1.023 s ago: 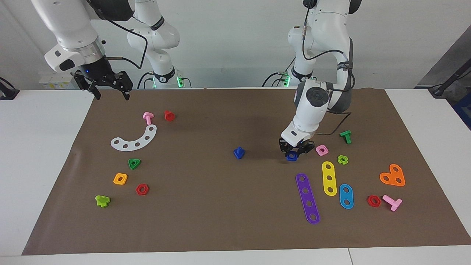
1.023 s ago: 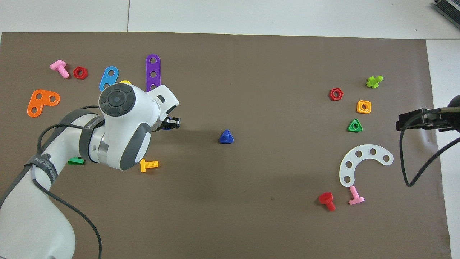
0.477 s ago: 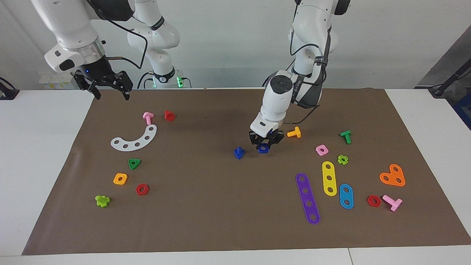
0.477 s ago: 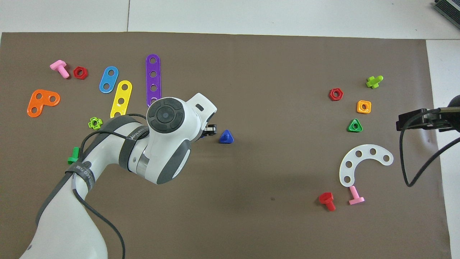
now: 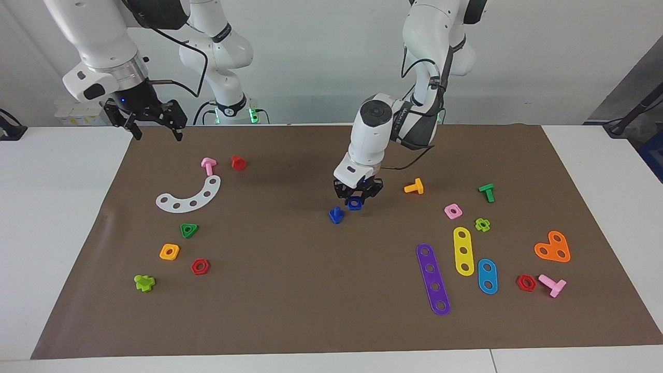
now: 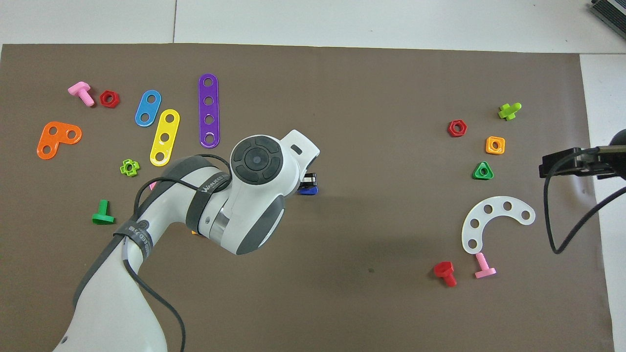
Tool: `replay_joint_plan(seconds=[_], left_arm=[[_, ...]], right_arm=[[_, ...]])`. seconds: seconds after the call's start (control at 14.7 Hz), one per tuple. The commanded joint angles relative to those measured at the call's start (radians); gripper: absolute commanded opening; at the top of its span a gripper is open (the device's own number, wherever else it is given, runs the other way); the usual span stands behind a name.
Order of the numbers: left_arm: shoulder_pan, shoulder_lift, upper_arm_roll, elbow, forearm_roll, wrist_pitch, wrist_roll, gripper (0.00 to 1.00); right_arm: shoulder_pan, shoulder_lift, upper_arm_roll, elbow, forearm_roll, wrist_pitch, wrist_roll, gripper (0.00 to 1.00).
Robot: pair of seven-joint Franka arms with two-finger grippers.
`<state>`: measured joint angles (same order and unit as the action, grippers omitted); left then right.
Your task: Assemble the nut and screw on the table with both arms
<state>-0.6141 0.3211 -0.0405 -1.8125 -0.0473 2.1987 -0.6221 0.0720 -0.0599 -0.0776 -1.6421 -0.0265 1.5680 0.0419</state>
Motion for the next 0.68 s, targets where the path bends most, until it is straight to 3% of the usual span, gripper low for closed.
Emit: replay_joint_plan(seconds=[0.0, 0.27, 0.61], left_arm=[[-0.053, 0.050, 0.019, 0.071, -0.016, -0.036, -0.050, 0.03], [-0.084, 0.098, 0.021, 0.143, -0.013, -0.082, -0.093, 0.03], [-0.096, 0.118, 0.024, 0.150, -0.005, -0.077, -0.104, 0.02]], right_arm=[[0.000, -0.014, -0.002, -0.004, 0.004, -0.014, -0.024, 1.00], [-0.001, -0.014, -0.002, -0.004, 0.004, -0.014, -0.024, 1.00], [-0.001, -0.014, -0.002, -0.004, 0.004, -0.014, -0.024, 1.00]])
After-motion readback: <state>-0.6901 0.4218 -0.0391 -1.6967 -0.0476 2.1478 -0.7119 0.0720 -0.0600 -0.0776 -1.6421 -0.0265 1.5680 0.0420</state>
